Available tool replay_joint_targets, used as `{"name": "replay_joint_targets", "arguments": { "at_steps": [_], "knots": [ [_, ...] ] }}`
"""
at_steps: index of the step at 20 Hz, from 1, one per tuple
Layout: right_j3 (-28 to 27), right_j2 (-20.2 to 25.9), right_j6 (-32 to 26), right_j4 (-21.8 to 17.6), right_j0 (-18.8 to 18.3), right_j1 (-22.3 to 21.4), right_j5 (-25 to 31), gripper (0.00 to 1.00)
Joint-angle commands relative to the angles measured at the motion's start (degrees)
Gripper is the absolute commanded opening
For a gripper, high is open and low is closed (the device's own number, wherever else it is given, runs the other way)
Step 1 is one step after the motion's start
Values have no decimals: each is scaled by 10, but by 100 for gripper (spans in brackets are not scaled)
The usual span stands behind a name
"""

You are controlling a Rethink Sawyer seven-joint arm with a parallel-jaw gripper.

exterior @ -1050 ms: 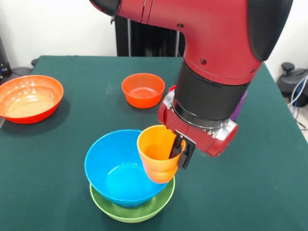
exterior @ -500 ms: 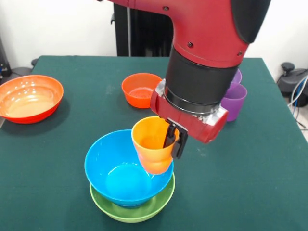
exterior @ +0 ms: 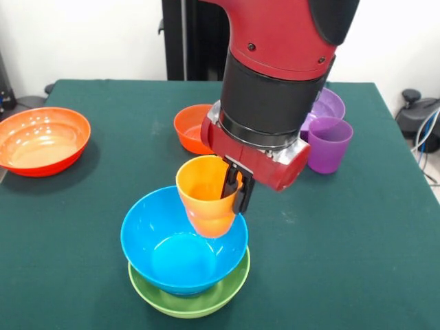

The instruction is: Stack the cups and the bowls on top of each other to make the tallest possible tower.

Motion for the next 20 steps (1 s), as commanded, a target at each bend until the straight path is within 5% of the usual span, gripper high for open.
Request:
{"name": "replay_joint_targets", "arguments": {
  "at_steps": [1,20],
  "knots": [
    [86,22,-73,-17,0,-4,-34,0],
    [113,24,-69,-18,2,-9,-46,0]
  ]
}}
